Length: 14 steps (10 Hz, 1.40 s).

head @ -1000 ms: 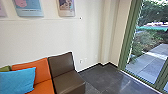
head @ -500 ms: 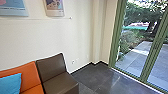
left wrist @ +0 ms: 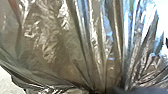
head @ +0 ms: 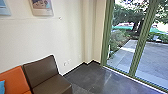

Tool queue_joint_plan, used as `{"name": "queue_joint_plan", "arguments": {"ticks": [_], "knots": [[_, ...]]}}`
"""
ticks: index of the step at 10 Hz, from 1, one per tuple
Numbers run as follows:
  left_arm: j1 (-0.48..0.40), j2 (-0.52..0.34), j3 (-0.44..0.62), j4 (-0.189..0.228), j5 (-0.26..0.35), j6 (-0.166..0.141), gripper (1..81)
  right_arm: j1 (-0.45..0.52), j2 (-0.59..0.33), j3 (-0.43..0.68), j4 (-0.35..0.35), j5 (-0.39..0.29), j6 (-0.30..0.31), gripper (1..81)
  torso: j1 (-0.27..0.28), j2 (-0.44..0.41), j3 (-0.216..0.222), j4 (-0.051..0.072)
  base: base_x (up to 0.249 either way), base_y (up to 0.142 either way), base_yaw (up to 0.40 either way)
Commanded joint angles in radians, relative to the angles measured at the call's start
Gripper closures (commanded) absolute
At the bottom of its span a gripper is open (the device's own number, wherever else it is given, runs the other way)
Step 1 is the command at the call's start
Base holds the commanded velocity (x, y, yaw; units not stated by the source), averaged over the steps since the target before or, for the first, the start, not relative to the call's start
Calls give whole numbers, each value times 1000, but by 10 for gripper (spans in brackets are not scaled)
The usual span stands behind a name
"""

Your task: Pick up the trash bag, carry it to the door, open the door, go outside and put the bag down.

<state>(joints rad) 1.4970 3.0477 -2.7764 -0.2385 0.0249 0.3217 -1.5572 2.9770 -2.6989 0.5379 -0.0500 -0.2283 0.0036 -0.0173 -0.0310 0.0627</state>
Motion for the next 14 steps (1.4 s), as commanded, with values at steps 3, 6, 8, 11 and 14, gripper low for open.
{"name": "queue_joint_plan", "arguments": {"ticks": [3,6,8,11,14], "knots": [[-47,4,0,7,66,10,811,39,-2,-1,-3,-71,-3,10,0,0,0,0,0,0,-285],[-48,4,-2,7,66,10,811,41,-1,-1,-3,-71,-5,10,0,0,0,0,0,0,-287],[-48,4,0,7,66,10,811,39,1,-1,-4,-71,-5,10,0,0,0,0,0,0,-287],[-48,5,-2,7,66,10,811,39,3,-1,-4,-71,-5,10,0,0,0,0,0,0,-288],[-48,5,-2,7,66,10,811,39,1,-1,-4,-71,-5,10,0,0,0,0,0,0,-289]]}}
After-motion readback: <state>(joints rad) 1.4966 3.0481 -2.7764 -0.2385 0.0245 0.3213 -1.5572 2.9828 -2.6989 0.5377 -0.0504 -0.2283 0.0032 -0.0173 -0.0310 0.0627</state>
